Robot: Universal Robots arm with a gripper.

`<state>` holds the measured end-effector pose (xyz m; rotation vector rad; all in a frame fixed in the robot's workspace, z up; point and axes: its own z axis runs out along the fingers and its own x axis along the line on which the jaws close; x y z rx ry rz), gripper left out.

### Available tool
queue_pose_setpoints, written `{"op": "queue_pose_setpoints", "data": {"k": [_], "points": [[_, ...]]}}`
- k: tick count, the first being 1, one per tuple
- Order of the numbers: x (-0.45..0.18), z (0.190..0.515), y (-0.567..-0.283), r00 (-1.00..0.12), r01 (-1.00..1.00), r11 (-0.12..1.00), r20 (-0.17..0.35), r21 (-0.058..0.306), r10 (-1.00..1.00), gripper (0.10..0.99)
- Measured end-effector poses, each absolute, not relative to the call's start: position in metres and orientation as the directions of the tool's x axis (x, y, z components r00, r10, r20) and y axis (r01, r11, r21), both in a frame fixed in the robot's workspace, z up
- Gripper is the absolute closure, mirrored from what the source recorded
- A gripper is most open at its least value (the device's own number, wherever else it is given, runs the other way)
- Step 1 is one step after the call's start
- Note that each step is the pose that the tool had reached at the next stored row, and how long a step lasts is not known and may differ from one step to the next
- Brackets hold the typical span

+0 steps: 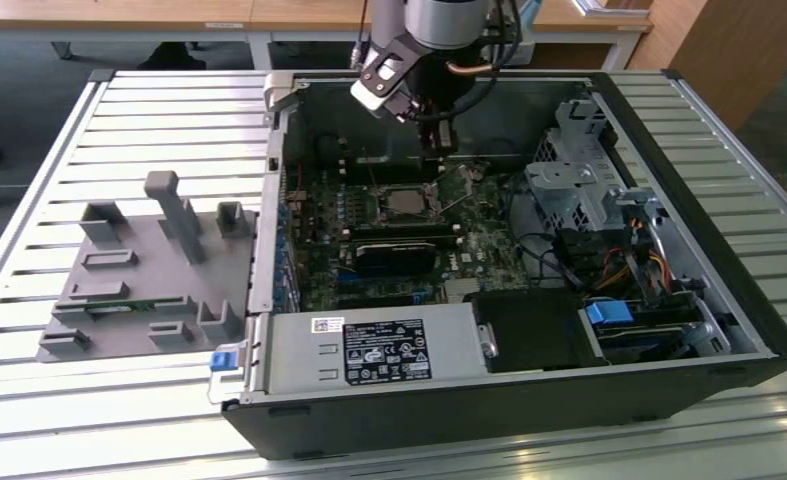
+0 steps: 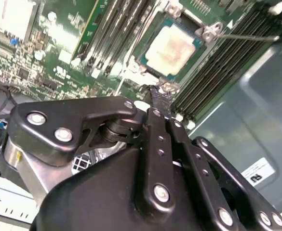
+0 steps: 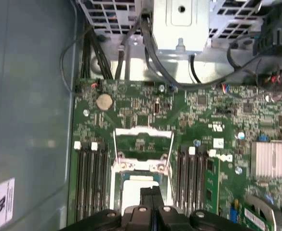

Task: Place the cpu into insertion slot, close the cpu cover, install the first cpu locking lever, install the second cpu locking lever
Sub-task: 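Close the cpu cover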

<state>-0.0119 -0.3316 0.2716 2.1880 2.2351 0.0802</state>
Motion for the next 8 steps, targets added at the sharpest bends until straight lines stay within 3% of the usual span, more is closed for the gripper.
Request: {"op": "queue_pose_setpoints", "data": {"k": [8], "points": [[0.004, 0.267, -0.331, -0.03, 0.999, 0.029, 0.026, 0.046, 0.999, 0.98]]}}
